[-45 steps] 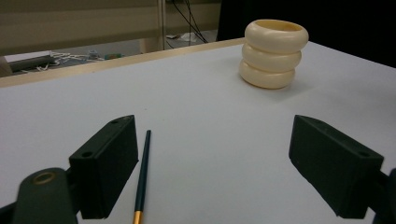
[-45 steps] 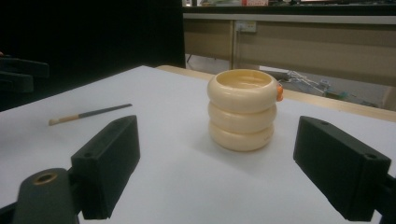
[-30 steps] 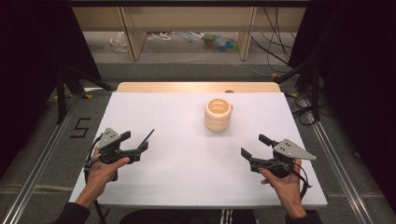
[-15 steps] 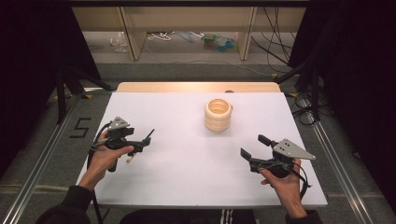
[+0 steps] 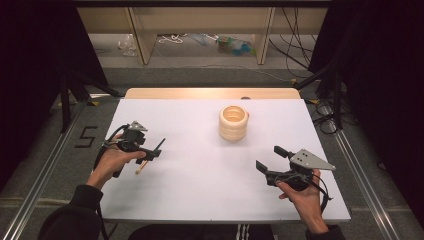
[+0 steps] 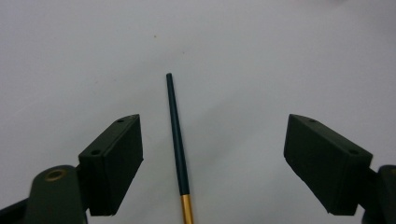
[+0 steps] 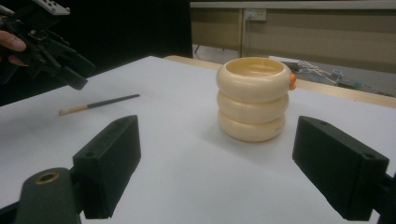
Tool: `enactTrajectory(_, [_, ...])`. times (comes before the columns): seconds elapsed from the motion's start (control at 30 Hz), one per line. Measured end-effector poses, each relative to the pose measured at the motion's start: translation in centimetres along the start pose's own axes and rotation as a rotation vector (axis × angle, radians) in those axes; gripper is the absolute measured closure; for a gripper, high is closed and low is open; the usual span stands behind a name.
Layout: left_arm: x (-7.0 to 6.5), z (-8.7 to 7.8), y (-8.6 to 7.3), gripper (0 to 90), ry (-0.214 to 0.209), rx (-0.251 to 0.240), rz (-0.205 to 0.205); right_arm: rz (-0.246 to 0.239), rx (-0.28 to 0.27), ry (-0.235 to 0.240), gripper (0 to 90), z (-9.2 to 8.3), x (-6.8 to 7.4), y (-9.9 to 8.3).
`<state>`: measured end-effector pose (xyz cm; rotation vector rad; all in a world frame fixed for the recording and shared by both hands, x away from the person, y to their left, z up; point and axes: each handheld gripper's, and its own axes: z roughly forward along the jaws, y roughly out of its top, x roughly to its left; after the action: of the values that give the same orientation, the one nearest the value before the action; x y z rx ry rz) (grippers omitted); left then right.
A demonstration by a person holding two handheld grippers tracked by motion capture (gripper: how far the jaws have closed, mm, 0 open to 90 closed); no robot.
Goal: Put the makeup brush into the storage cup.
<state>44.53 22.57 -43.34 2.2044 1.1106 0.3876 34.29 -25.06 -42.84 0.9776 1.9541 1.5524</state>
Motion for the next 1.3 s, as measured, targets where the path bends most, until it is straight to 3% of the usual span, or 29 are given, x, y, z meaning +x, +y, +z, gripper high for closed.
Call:
enactTrajectory(0.03, [0.4,0.3,0.1,19.6,0.002,0.05,0.023,0.006,0.004,0.003,16.2,0.0,0.0,0.0])
enactTrajectory(0.07, [0.4,0.3,0.1,19.9,0.002,0.05,0.023,0.006,0.004,0.003,16.2,0.0,0.0,0.0])
enactTrajectory(0.13, [0.8,0.4,0.5,20.1,0.007,0.125,0.043,0.005,-0.005,0.01,16.2,0.2,0.0,-0.1])
enactTrajectory(0.17, [0.6,0.7,0.5,20.0,0.021,0.11,0.026,0.004,0.008,0.007,16.2,0.1,0.0,-0.1])
enactTrajectory(0.23, [0.7,0.8,0.5,20.1,0.012,0.115,0.036,-0.002,0.01,0.001,16.2,0.1,0.0,-0.1])
enactTrajectory(0.27, [0.8,0.8,0.6,20.5,0.009,0.152,0.05,-0.001,0.01,-0.001,16.3,0.1,0.0,-0.1])
enactTrajectory(0.3, [0.8,0.9,0.7,20.5,0.012,0.143,0.048,-0.001,0.01,-0.001,16.3,0.1,0.0,-0.1])
enactTrajectory(0.33, [0.9,0.8,1.0,20.5,0.014,0.189,0.056,-0.001,0.013,0.005,16.6,0.1,0.0,-0.1])
enactTrajectory(0.7, [1.0,2.0,1.3,23.8,0.012,0.273,0.063,-0.009,0.022,0.009,16.9,0.1,0.0,-0.1])
enactTrajectory(0.8, [1.0,2.5,1.4,24.6,0.005,0.292,0.05,0.002,0.004,0.025,17.0,0.4,0.0,-0.2])
enactTrajectory(0.87, [1.0,2.6,1.4,26.0,0.011,0.292,0.041,0.002,0.02,0.025,17.0,0.3,0.0,-0.2])
enactTrajectory(0.97, [1.2,3.0,1.4,26.8,0.026,0.332,0.031,0.002,0.019,0.025,17.0,0.3,0.0,-0.2])
enactTrajectory(1.1, [1.0,3.3,1.3,28.2,0.028,0.322,-0.003,0.002,0.019,0.023,17.1,0.3,0.0,-0.2])
enactTrajectory(1.13, [1.2,3.5,1.4,28.6,0.022,0.356,0.031,0.0,0.021,0.024,17.1,0.3,0.0,-0.2])
enactTrajectory(1.17, [1.2,3.5,1.4,28.7,0.022,0.356,0.031,0.0,0.021,0.024,17.1,0.3,0.0,-0.2])
enactTrajectory(1.2, [1.0,3.8,1.4,29.2,0.024,0.339,0.002,0.0,0.021,0.025,17.1,0.3,0.1,-0.2])
enactTrajectory(1.23, [1.1,3.7,1.6,29.8,0.019,0.369,0.023,0.001,0.022,0.025,17.1,0.3,0.0,-0.2])
enactTrajectory(1.3, [1.0,3.7,1.8,30.6,0.028,0.374,0.025,-0.003,0.025,0.015,17.1,0.3,0.0,-0.2])
